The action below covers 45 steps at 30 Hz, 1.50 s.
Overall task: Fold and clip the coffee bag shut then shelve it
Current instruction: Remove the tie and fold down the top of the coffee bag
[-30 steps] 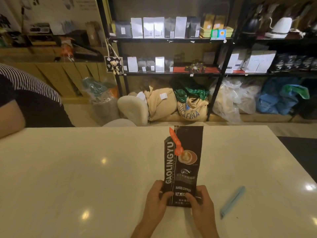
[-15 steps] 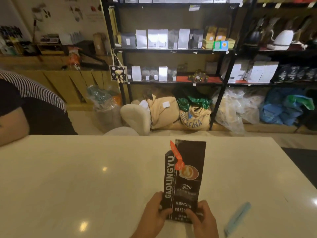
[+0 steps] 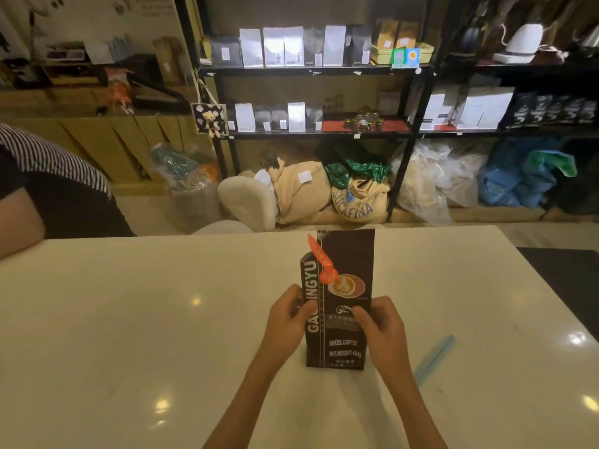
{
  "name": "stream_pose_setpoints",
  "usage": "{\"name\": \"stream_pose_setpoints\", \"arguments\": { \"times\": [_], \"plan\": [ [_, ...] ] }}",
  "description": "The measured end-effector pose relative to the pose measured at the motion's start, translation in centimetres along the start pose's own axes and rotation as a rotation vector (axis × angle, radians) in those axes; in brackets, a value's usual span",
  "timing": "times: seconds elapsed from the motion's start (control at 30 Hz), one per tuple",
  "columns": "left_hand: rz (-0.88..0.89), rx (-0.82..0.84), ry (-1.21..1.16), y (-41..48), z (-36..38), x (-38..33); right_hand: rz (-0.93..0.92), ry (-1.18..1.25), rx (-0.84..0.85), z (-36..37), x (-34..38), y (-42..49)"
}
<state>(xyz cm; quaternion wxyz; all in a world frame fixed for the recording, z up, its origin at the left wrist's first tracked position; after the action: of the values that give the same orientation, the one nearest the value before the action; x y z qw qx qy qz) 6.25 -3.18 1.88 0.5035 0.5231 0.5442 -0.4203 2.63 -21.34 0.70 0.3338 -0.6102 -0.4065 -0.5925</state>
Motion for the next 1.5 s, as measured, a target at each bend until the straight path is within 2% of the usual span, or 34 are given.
{"name": "stream_pose_setpoints", "arguments": {
  "times": [0.1,0.23,0.3,0.37,0.43,0.5,0.57,0.73,0.9,1.07,1.13,1.23,1.27,1.4,1.5],
  "plan": [
    [-0.004,-0.064,0.001,0.6,0.4,0.0,0.025,-0.027,-0.056,0.5,-0.5,0.9],
    [-0.106,-0.102,-0.139,0.4,1.2,0.9,0.099,0.053,-0.074,1.0,-1.3,0.9],
    [-0.130,-0.049,-0.180,0.2,1.1,1.5,0.067,0.035,-0.063,1.1,-1.2,0.8],
    [-0.117,0.065,-0.141,0.0,1.0,2.3,0.006,-0.005,-0.049,1.0,-1.3,0.8],
    [-0.056,0.136,-0.062,-0.2,1.2,2.7,0.020,-0.001,-0.027,0.7,-1.9,1.0],
    [-0.001,0.112,-0.011,-0.2,1.3,2.9,0.034,-0.023,0.041,0.2,-2.3,1.3],
    [-0.028,0.101,-0.009,-0.1,1.4,2.7,0.029,-0.071,0.077,-0.1,-2.4,1.6],
    [-0.141,0.021,-0.092,0.6,1.7,2.3,0.037,-0.094,-0.004,-0.1,-2.0,2.3],
    [-0.038,-0.123,0.074,1.2,1.8,1.5,0.016,-0.165,-0.087,0.4,-1.2,2.5],
    [0.073,-0.163,0.209,1.1,0.7,0.6,-0.114,-0.211,-0.089,-0.1,0.0,2.6],
    [0.063,-0.089,0.215,0.9,-0.3,0.3,-0.104,-0.207,-0.037,-0.4,0.4,2.9],
    [-0.038,0.129,-0.025,0.1,-0.7,-0.5,-0.031,-0.083,0.057,-0.5,1.1,2.5],
    [-0.052,0.135,-0.063,-0.2,-0.4,-0.7,0.002,-0.035,0.062,-0.3,1.2,2.4],
    [-0.116,-0.138,-0.108,-1.0,1.8,-0.7,0.084,0.043,-0.051,1.5,1.2,1.2],
    [-0.165,-0.284,-0.125,-1.5,2.8,0.2,0.107,-0.112,-0.111,3.5,-0.2,-0.5]
  ]
}}
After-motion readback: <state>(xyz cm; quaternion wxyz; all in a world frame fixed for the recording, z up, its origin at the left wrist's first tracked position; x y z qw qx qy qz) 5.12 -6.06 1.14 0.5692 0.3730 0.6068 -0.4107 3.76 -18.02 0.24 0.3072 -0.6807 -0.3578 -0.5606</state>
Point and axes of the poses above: each hand's wrist, its own y-axis towards the middle knuckle, its own z-axis out of the palm, x = y × z, the point moved 1 cm from there along y, towards the middle knuckle, and after that the axes turned 11 degrees about -x, right-handed, at the moved point
